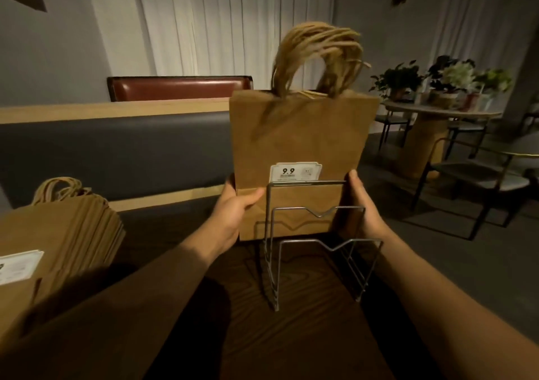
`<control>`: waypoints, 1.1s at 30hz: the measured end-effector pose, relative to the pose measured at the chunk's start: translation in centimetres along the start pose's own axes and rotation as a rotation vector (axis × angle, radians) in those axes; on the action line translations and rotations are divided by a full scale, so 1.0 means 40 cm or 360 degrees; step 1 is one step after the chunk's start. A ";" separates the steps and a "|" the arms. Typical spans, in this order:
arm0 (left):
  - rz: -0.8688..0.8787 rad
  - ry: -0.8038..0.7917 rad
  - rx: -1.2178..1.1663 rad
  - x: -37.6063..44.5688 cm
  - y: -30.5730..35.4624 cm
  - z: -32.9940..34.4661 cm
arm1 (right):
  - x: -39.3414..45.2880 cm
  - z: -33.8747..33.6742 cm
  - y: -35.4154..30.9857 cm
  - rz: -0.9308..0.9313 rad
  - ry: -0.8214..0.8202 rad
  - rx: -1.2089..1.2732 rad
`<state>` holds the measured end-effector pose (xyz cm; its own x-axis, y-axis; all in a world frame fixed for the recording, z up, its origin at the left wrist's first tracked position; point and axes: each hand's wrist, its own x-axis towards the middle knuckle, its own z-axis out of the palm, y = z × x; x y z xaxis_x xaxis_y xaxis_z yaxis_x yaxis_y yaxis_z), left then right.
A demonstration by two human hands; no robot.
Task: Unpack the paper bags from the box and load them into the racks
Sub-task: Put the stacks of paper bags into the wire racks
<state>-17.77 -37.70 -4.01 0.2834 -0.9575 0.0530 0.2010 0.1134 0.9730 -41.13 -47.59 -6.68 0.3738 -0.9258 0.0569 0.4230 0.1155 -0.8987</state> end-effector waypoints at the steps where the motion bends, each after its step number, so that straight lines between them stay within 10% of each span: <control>1: -0.0010 -0.0013 -0.0016 -0.001 0.004 0.004 | -0.004 0.000 0.010 -0.0027 -0.0014 0.0053; 12: -0.0008 0.0000 0.0074 -0.016 -0.010 0.051 | -0.022 0.030 0.007 -0.0233 0.0429 -0.0188; 33: -0.0061 0.0251 0.0237 -0.024 0.047 -0.177 | -0.022 0.240 0.068 -0.0267 0.0348 -0.1006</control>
<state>-11.02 -34.68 -3.82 0.4237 -0.9058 -0.0088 0.0770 0.0263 0.9967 -32.38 -43.02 -5.02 0.1422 -0.9718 0.1881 -0.1269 -0.2063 -0.9702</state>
